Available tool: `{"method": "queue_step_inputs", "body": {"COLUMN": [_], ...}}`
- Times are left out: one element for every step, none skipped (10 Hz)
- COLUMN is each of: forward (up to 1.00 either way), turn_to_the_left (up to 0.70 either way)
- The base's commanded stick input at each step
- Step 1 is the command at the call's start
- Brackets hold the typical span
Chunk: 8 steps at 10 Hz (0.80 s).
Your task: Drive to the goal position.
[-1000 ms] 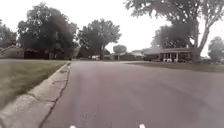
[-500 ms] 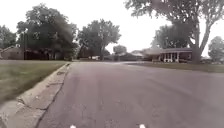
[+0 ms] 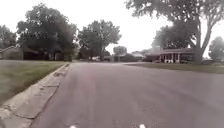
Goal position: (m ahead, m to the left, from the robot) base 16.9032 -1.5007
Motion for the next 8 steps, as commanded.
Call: {"method": "queue_step_inputs", "body": {"forward": [0.50, 0.50, 0.50, 0.50, 0.50, 0.50, 0.50, 0.50], "turn_to_the_left": [0.00, 0.00, 0.00, 0.00, 0.00, 0.00, 0.00, 0.00]}}
